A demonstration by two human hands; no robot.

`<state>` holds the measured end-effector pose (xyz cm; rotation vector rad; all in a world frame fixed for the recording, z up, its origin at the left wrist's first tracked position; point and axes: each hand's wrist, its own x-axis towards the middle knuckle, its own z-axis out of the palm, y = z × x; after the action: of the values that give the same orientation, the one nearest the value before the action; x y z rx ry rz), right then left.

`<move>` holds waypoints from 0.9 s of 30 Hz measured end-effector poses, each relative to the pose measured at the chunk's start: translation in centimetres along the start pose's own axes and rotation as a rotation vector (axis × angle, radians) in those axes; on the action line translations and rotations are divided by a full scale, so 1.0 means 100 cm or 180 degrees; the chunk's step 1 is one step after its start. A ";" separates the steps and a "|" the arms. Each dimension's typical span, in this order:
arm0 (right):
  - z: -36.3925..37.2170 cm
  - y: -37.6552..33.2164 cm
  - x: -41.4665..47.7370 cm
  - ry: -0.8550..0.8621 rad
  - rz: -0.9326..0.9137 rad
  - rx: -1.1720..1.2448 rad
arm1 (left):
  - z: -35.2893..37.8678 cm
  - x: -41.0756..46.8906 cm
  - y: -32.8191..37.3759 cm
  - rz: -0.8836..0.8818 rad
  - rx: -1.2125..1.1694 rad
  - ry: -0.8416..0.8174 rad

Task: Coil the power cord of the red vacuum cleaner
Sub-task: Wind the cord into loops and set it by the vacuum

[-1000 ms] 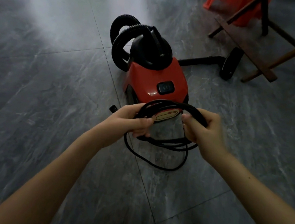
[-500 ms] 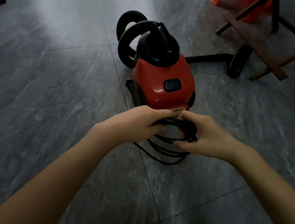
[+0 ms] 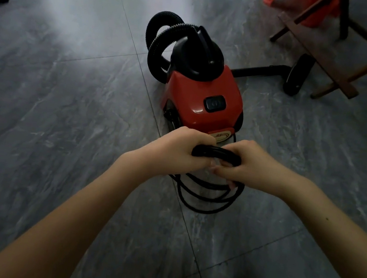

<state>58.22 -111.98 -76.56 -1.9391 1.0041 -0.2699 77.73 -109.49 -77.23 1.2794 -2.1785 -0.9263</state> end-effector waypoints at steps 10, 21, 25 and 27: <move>0.004 0.013 -0.009 0.1145 -0.0443 0.0612 | 0.008 -0.015 -0.020 -0.0205 -0.0877 0.1124; 0.008 0.004 -0.009 0.1572 -0.0659 0.0387 | 0.027 -0.014 -0.025 -0.1844 -0.1661 0.1281; 0.009 0.008 -0.008 0.1520 -0.0544 0.0521 | 0.026 -0.015 -0.026 -0.1441 -0.2213 0.0844; 0.010 0.009 -0.007 0.1476 -0.0437 0.0644 | 0.025 -0.017 -0.025 -0.1217 -0.2307 0.1034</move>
<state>57.80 -111.05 -77.71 -1.7976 1.0861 -0.8966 78.32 -108.11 -80.86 1.3481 -1.1872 -1.3713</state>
